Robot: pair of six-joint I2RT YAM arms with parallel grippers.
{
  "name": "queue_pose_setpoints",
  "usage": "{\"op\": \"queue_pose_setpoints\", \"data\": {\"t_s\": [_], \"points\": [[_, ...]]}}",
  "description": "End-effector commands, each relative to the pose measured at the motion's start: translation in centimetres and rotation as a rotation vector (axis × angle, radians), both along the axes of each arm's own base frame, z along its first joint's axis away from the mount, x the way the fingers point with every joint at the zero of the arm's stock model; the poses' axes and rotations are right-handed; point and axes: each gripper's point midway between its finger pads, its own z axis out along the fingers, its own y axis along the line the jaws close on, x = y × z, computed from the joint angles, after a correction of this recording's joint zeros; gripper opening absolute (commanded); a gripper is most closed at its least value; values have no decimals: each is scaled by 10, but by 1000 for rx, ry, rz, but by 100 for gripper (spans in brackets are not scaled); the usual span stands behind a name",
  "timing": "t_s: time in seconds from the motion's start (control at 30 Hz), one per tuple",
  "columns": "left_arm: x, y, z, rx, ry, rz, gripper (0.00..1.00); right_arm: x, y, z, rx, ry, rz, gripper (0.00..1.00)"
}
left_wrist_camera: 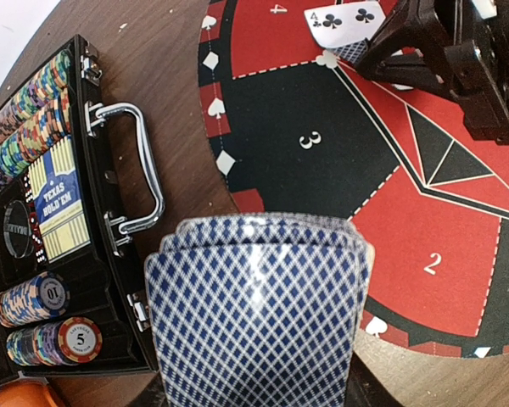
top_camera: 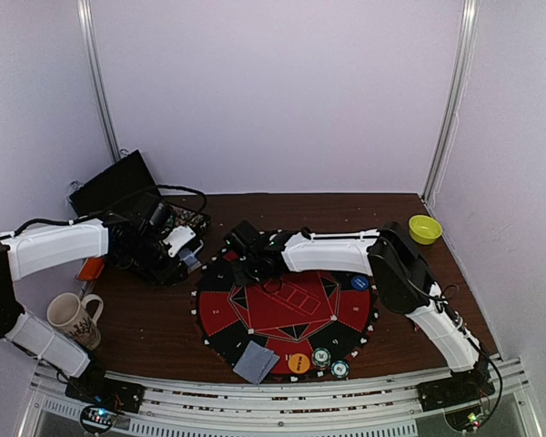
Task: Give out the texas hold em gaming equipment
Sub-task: Flop the poker card in the community card area.
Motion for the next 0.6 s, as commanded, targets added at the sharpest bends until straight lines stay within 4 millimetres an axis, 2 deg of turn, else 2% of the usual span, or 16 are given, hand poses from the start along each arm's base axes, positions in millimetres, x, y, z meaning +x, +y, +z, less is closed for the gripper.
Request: {"op": "queue_pose_setpoints", "data": {"t_s": [0.0,0.17,0.3,0.43,0.5,0.57], "points": [[2,1,5,-13,-22,-5,49,-3,0,2,28,20,-12,5],[2,2,5,-10,-23,-8,49,-7,3,2,55,39,-1,26],[2,3,5,-10,-22,-7,49,-11,15,17,130,48,32,29],[2,4,5,-10,-24,-4,49,-14,33,53,189,29,147,37],[2,4,6,-12,-26,-4,49,-17,39,85,238,4,220,45],[3,3,7,-14,-27,-10,49,-18,37,112,285,-16,268,47]]}}
